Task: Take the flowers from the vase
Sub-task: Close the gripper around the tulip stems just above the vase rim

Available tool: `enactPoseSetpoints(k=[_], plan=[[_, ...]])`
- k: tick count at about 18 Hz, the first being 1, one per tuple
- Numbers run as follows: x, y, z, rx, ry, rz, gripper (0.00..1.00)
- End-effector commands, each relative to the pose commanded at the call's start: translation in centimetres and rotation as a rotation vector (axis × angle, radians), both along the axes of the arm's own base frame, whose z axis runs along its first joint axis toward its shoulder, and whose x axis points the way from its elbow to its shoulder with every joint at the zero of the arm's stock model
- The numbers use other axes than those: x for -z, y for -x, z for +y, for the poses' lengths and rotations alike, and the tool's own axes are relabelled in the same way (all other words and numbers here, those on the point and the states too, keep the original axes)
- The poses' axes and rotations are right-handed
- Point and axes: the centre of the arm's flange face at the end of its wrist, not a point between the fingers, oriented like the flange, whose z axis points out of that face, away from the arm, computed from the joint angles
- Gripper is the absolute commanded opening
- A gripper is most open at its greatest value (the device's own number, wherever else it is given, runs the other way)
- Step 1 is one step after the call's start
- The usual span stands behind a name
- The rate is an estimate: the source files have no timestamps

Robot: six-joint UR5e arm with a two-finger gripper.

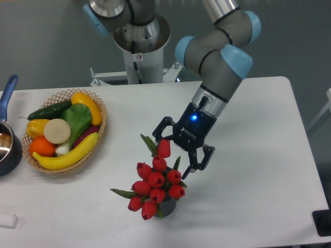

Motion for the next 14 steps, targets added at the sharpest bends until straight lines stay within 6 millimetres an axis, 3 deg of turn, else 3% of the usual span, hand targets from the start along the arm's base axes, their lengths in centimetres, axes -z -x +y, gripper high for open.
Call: enactPoseSetpoints(k=[11, 14], plan=[[1.0, 0.3, 1.7, 0.021, 0.003, -0.005, 1.0], [0.8, 0.4, 1.7, 0.02, 0.001, -0.001, 0.86]])
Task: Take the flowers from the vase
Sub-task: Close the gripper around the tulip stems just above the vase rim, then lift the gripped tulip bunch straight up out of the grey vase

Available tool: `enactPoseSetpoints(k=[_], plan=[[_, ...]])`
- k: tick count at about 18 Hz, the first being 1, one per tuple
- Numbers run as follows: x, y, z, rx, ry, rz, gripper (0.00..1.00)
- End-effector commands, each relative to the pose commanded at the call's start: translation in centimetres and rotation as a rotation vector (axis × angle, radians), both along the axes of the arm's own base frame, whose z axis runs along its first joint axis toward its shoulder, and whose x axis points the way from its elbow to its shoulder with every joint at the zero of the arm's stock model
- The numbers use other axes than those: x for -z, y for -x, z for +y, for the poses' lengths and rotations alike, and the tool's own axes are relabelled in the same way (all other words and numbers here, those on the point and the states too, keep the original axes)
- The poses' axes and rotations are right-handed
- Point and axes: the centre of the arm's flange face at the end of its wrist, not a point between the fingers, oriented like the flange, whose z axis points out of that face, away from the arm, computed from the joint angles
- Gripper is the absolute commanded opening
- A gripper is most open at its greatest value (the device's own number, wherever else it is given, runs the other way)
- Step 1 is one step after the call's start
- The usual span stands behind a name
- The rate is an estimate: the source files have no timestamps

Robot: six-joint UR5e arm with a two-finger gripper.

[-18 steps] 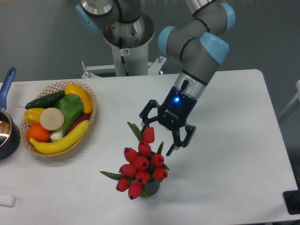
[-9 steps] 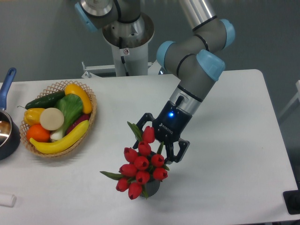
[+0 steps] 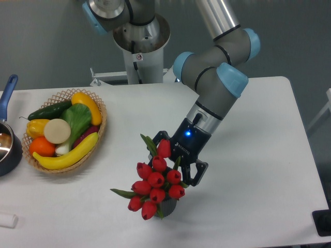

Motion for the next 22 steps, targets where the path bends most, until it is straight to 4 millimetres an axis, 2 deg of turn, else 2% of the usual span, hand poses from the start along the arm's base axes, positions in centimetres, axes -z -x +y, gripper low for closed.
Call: enactPoseSetpoints(k=[4, 9, 20, 22], plan=[[-0.3, 0.1, 0.0, -0.002, -0.002, 0.003, 0.63], [-1.0, 0.4, 0.2, -0.002, -0.011, 0.013, 0.49], [-2.3, 0.4, 0.1, -0.024, -0.018, 0.0, 0.49], [-3.9, 0.0, -0.1, -0.031, -0.042, -0.01, 0.49]])
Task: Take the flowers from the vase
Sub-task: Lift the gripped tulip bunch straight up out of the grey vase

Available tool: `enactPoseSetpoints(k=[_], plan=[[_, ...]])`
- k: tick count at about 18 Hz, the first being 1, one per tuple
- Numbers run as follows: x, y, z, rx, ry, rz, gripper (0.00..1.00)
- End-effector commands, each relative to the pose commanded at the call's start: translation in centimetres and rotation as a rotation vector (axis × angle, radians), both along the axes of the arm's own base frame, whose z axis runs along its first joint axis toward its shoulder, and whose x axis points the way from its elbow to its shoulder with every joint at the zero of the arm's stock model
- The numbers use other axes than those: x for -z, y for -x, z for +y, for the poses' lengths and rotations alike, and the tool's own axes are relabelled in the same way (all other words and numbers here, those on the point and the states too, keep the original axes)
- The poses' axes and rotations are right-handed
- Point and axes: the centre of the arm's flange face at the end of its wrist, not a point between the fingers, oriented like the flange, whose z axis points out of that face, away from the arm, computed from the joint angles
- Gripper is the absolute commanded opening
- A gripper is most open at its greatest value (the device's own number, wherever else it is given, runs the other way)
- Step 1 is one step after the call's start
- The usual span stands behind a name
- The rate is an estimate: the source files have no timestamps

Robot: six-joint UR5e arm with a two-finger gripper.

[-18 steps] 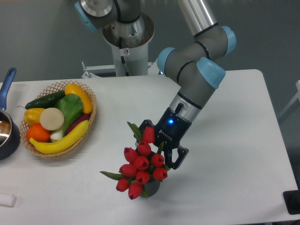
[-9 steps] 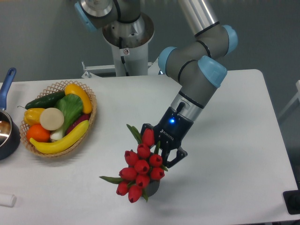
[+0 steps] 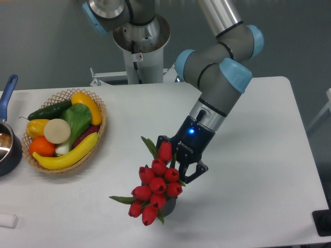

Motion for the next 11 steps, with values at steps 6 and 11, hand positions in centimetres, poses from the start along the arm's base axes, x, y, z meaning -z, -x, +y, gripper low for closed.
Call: enactPoseSetpoints(k=[6, 11], plan=[[-3.5, -0.2, 0.1, -0.042, -0.027, -0.034, 0.49], [-6.9, -1.2, -0.2, -0.073, -0.047, -0.045, 0.49]])
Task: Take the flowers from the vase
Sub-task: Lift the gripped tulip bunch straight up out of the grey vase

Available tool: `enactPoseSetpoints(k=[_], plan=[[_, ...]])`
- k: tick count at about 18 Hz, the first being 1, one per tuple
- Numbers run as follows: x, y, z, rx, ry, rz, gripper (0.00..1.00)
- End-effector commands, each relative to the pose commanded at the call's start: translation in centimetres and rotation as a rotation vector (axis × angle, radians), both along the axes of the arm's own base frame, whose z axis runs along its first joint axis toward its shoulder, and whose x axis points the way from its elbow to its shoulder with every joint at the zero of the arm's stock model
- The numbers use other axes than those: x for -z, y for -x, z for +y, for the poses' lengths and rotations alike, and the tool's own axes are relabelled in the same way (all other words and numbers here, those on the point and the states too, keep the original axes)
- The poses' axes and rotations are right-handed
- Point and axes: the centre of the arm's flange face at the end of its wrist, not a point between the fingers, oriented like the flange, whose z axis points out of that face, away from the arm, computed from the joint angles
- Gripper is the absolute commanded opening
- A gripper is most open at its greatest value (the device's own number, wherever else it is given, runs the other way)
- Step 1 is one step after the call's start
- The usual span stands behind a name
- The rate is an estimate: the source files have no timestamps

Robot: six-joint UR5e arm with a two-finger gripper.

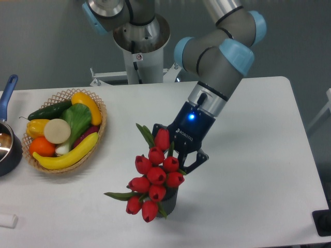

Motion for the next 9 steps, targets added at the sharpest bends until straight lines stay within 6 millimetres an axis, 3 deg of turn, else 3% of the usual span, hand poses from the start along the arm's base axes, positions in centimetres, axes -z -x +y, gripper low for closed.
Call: enactPoseSetpoints(k=[9], plan=[[-6.8, -0.1, -0.1, -0.05, -0.071, -0.033, 0.49]])
